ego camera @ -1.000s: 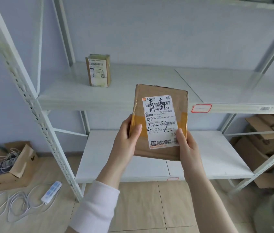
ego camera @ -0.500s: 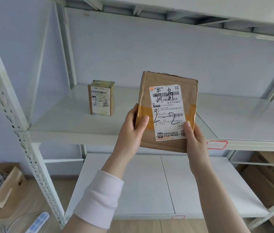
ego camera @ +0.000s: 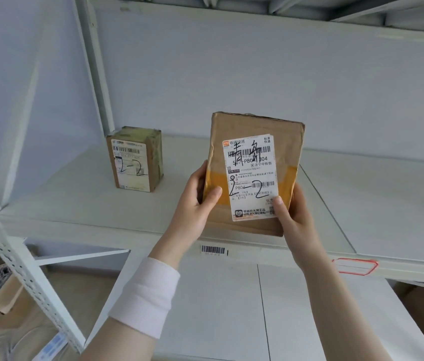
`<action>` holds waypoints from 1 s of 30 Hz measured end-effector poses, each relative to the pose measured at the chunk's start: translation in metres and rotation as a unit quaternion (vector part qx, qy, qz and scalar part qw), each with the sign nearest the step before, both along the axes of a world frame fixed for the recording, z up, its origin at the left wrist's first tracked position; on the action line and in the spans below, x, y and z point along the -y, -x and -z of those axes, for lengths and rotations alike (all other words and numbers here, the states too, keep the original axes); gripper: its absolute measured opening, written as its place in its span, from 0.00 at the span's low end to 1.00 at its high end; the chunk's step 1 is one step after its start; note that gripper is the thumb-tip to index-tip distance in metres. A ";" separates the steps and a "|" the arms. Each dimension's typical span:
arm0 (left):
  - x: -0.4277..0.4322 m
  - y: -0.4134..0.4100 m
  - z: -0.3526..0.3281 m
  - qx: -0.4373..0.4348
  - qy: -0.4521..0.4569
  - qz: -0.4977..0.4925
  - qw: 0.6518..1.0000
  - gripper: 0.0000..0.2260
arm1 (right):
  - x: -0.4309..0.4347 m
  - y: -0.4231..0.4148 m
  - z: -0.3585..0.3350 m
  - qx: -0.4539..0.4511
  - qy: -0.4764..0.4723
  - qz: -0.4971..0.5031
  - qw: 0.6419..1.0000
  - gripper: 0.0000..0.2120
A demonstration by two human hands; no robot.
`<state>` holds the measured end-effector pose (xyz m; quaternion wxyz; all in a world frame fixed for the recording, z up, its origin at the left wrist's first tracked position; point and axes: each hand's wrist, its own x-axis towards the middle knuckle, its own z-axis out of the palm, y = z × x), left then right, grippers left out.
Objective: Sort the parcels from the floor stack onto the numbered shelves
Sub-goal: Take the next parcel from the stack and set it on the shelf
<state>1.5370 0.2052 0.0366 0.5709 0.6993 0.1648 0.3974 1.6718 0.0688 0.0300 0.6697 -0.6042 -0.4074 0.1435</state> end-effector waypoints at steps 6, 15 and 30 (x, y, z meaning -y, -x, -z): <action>-0.016 -0.013 0.016 -0.019 0.014 0.008 1.000 0.26 | -0.016 -0.028 0.012 0.004 -0.003 -0.044 0.999 0.27; -0.020 -0.006 0.036 -0.030 0.032 0.039 0.998 0.26 | -0.010 -0.027 0.026 0.008 -0.019 -0.073 0.997 0.28; -0.020 -0.004 0.032 -0.166 -0.058 0.009 0.984 0.49 | -0.002 -0.027 0.037 0.020 0.137 0.002 0.990 0.50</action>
